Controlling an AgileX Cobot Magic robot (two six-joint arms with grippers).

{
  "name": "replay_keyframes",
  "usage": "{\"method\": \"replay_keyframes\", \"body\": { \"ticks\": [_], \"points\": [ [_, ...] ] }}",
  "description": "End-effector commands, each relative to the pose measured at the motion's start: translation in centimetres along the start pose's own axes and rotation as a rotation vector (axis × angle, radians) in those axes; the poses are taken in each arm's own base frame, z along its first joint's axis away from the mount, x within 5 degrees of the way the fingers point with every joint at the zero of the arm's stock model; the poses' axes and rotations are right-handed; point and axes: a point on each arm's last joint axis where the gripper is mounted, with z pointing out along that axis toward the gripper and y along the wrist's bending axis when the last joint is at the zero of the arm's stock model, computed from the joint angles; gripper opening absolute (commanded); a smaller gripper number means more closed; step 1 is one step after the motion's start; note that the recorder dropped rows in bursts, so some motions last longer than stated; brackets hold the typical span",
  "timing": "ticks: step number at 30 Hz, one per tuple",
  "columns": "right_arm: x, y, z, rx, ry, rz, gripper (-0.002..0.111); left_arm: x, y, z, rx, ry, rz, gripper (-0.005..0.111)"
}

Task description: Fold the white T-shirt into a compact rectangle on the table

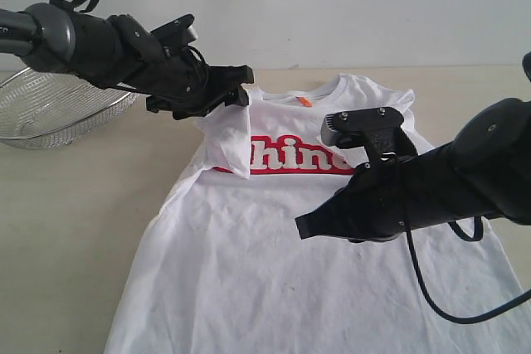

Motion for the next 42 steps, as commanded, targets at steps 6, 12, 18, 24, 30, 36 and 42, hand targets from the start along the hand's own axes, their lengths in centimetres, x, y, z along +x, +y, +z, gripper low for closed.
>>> {"method": "replay_keyframes", "body": {
  "ticks": [6,12,18,24,30,36,42],
  "points": [
    [-0.4,0.1,-0.1,0.001,-0.016,-0.028,0.000,-1.2,-1.5,-1.6,0.041,-0.006,0.077,0.044],
    [-4.3,1.2,-0.9,-0.050,-0.114,-0.089,0.030,-2.3,-2.4,-4.3,0.026,-0.008,0.186,0.028],
    [-8.5,2.4,-0.7,-0.106,-0.184,-0.186,0.035,-2.2,-1.2,-5.5,-0.045,0.078,0.236,0.026],
    [-10.7,3.9,3.4,-0.182,-0.140,-0.276,0.035,-0.9,3.1,-8.4,-0.186,0.118,0.197,0.026],
    [-11.7,6.4,6.2,-0.168,-0.175,-0.328,0.035,1.5,4.1,-10.1,-0.206,0.129,0.179,0.026],
    [-12.2,6.1,9.0,-0.153,-0.167,-0.312,0.035,3.0,4.7,-10.3,-0.217,0.150,0.167,0.026],
    [-12.1,5.3,11.0,-0.089,-0.177,-0.317,0.035,3.9,5.0,-10.2,-0.224,0.179,0.162,0.026]
  ]
}}
